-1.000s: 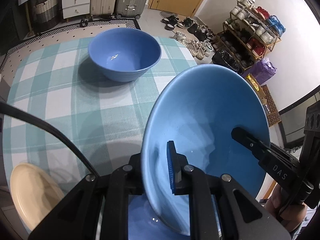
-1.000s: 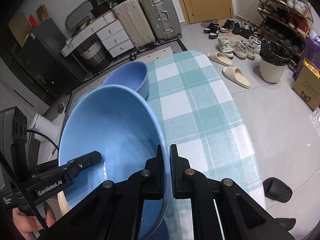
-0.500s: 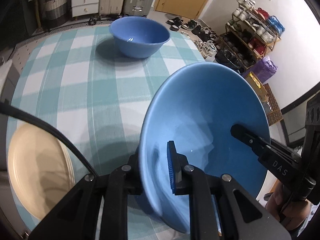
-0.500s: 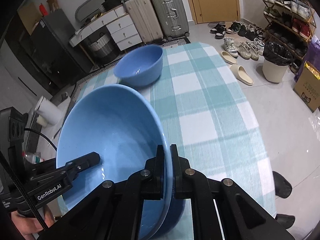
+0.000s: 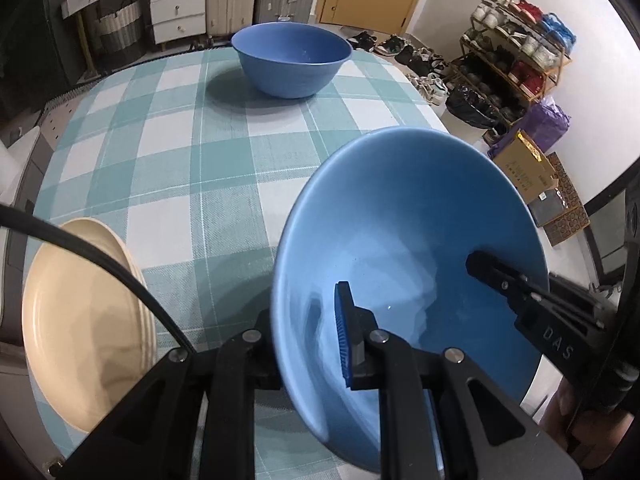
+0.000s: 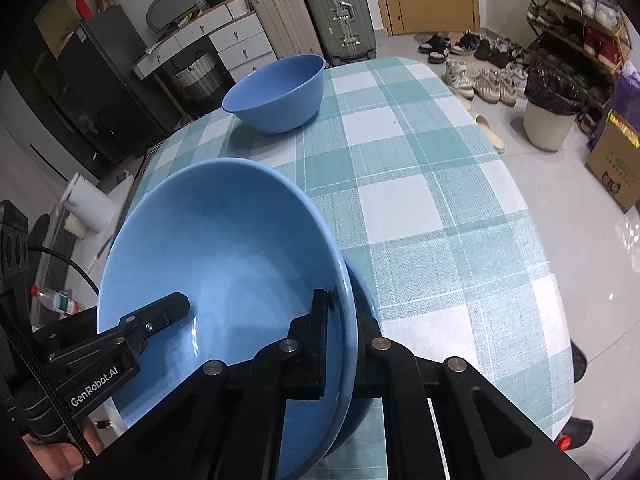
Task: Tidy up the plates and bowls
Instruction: 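Carry the held blue bowl with both tools over another blue bowl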
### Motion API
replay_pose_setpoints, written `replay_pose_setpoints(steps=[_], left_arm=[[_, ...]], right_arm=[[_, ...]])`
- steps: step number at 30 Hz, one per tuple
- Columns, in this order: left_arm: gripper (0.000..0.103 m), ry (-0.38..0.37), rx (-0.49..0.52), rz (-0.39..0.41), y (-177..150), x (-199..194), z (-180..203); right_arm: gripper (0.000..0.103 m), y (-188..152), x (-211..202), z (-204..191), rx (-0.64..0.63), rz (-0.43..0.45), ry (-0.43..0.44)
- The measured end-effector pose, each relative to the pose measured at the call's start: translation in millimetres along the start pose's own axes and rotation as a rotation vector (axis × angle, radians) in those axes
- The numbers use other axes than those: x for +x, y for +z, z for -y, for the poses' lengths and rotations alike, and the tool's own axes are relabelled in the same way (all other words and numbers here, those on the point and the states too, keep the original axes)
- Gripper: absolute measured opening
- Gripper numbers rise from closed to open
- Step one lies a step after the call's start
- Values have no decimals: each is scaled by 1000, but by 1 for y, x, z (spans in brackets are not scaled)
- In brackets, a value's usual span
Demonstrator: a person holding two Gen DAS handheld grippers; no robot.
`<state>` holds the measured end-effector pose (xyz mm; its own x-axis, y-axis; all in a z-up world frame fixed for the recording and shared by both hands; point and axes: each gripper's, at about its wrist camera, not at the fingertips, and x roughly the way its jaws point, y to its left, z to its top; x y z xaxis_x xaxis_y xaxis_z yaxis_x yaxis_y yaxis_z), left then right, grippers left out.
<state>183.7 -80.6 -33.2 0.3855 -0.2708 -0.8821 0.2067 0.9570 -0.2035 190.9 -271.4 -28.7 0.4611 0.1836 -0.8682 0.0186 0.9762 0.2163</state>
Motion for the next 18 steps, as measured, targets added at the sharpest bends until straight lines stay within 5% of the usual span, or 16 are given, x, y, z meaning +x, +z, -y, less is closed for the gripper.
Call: replay_pose_setpoints(steps=[18], left_arm=[[26, 10, 45, 39, -17, -1, 5]], right_arm=[[15, -21, -1, -23, -150, 56, -144]])
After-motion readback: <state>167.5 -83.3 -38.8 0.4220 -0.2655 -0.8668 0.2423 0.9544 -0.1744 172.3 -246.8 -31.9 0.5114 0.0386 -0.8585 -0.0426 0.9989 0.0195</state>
